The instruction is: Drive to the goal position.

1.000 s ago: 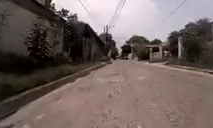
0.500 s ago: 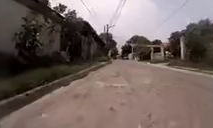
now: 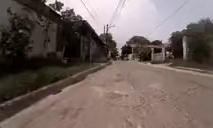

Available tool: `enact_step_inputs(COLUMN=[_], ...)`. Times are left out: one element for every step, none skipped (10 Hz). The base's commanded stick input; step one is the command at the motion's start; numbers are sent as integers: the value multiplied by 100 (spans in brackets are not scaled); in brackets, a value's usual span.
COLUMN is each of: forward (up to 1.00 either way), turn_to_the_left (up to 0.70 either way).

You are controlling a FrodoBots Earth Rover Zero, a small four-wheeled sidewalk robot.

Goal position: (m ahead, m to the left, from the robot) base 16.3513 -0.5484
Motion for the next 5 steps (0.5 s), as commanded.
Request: enact_step_inputs(forward=[83,38,0,0,0], turn_to_the_left=[0,0,0,0,0])
